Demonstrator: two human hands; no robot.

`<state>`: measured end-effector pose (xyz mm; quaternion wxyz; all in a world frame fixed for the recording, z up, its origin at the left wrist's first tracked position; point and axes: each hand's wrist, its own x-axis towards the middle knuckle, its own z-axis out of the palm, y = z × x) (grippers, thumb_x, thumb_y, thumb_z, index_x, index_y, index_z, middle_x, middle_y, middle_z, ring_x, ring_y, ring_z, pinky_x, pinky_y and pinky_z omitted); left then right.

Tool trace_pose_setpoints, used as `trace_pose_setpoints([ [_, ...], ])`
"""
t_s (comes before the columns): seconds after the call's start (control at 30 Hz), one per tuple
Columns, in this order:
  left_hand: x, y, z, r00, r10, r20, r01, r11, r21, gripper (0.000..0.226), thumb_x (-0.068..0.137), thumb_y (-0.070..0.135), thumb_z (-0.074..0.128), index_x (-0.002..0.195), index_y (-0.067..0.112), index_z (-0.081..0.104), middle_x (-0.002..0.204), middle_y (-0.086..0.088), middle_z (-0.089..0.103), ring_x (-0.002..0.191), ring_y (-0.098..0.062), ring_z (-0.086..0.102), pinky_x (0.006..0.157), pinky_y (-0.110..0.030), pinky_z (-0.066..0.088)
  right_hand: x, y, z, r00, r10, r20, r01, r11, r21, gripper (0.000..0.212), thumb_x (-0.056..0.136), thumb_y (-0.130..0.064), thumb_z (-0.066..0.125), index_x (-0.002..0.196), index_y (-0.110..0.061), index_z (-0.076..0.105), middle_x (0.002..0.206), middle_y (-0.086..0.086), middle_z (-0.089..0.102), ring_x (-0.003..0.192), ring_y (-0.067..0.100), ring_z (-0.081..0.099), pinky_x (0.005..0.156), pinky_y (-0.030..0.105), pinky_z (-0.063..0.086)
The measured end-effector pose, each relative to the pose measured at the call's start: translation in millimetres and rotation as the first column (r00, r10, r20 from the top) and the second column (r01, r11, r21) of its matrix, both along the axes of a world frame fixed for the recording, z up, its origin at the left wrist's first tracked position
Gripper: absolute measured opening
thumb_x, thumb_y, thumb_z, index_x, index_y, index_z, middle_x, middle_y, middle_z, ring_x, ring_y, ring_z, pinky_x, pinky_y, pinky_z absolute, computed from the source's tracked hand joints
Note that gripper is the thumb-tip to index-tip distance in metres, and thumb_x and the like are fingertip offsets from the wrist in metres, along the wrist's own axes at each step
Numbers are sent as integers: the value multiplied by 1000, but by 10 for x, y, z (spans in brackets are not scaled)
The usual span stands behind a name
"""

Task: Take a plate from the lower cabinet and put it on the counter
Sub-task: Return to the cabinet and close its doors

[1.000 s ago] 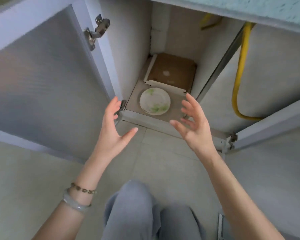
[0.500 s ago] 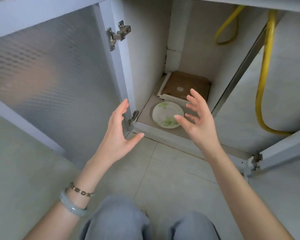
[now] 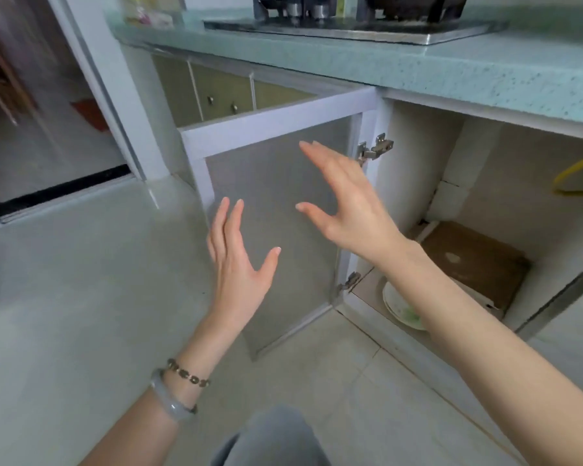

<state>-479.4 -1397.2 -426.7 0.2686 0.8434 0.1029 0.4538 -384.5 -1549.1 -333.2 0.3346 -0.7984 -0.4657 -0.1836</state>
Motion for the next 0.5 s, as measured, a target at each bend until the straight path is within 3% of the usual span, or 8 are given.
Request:
trace_pose_setpoints([
  [0.1,-136,248,9,992,123,-26,-124,992,-7,92,75,17,78,146,-2,23,151,-12,19,140,-10,10,114,-25,4,-20,365,177,977,81,195,-55,989,-134,71,83,-23,68,144,-9,35,147,18,37,133,35,38,110,44,32],
  [0.3,-146,481,102,975,192,-108,-204,973,-109,99,77,23,77,147,-7,13,153,-18,22,141,-33,21,114,-31,11,6,855,441,858,195,475,-22,938,-345,72,85,-34,65,146,-16,32,154,18,26,141,36,28,113,47,23],
  [0.4,-74,470,95,966,149,-212,-192,961,-199,101,80,35,73,150,1,8,156,-13,21,143,-28,21,114,-38,17,-1,1013,472,806,244,539,-9,916,-401,69,87,-39,61,146,-19,32,155,17,24,142,34,25,114,50,18],
  [0.5,4,437,92,966,12,-259,-91,950,-297,105,79,41,72,151,7,3,159,-7,15,145,-20,18,116,-43,18,23,1110,470,827,244,506,-19,912,-409,65,90,-40,57,146,-22,31,156,15,23,142,33,24,115,51,17],
])
